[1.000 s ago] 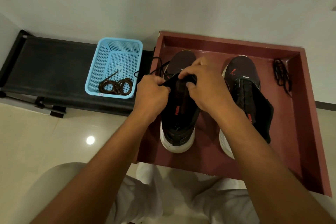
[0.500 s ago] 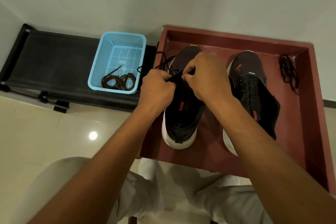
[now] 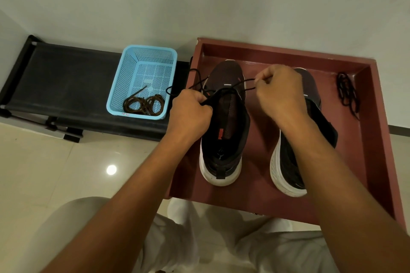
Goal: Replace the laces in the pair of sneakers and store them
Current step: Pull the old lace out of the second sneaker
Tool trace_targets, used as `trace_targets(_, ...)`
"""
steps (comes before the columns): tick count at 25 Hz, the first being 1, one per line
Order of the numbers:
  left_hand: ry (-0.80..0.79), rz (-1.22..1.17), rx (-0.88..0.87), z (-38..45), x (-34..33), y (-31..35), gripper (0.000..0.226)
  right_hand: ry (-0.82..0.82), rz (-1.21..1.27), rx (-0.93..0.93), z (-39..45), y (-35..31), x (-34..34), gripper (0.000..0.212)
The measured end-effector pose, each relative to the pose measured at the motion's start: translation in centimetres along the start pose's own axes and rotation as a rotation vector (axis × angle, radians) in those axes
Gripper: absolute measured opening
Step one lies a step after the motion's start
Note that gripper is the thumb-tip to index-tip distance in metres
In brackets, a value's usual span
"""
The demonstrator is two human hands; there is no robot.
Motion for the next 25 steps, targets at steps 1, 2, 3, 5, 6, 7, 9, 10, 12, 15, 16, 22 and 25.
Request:
trace_targets(1, -0.002, 0.003, -0.001, 0.0, -0.1, 0.0, 0.009, -0.015, -0.007, 0.076, 0.1, -0.9, -0.3, 0.016)
trace_targets(2, -0.002, 0.009, -0.002, 0.0, -0.1, 0.1, 0.008, -0.039, -0.015, 0.178, 0.0, -2.2, -0.8, 0.023)
trace_targets(3, -0.001, 0.013, -0.004, 0.0, 0.0, 0.1, 0.008, -0.086, -0.04, 0.283, -0.1, -3.5, -1.7, 0.027)
trace_targets(5, -0.001, 0.015, -0.006, 0.1, -0.1, 0.1, 0.009, -0.181, -0.126, 0.395, -0.7, -5.1, -3.5, 0.023)
trace_targets(6, -0.001, 0.017, -0.009, 0.1, -0.1, 0.1, 0.009, -0.2, -0.162, 0.405, -0.9, -5.3, -4.1, 0.02)
trace_targets(7, 0.001, 0.022, -0.014, 0.0, -0.1, 0.2, 0.009, -0.202, -0.181, 0.396, -1.0, -5.1, -4.5, 0.017)
trace_targets(9, 0.009, 0.036, -0.02, 0.0, 0.0, 0.3, 0.008, -0.181, -0.191, 0.382, -0.9, -4.8, -4.6, 0.008)
trace_targets(10, 0.013, 0.04, -0.021, -0.1, 0.0, 0.4, 0.008, -0.173, -0.192, 0.377, -0.8, -4.7, -4.5, 0.003)
trace_targets(12, 0.015, 0.043, -0.023, -0.2, 0.0, 0.5, 0.008, -0.182, -0.213, 0.36, -0.7, -4.7, -4.4, 0.003)
trace_targets(15, 0.017, 0.048, -0.026, -0.2, 0.1, 0.6, 0.009, -0.209, -0.209, 0.331, -0.6, -4.2, -4.4, 0.01)
trace_targets(16, 0.015, 0.044, -0.026, -0.2, 0.1, 0.6, 0.009, -0.187, -0.206, 0.316, -0.5, -4.0, -4.0, 0.013)
trace_targets(22, 0.021, 0.062, -0.035, -0.3, 0.1, 0.6, 0.009, 0.071, -0.254, 0.074, 0.3, -0.3, 0.8, 0.02)
trace_targets(25, 0.014, 0.062, -0.036, -0.2, 0.1, 0.7, 0.008, -0.034, -0.19, 0.206, 0.0, -2.5, -0.5, 0.019)
Point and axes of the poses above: each hand's wrist, its own z-axis towards the middle knuckle, its own x-axis out of the back of the hand, y = z × x, the point moved 10 cm from there along z, towards the middle knuckle, and after that the axes turned 8 degrees about x, right-handed, at the moved point
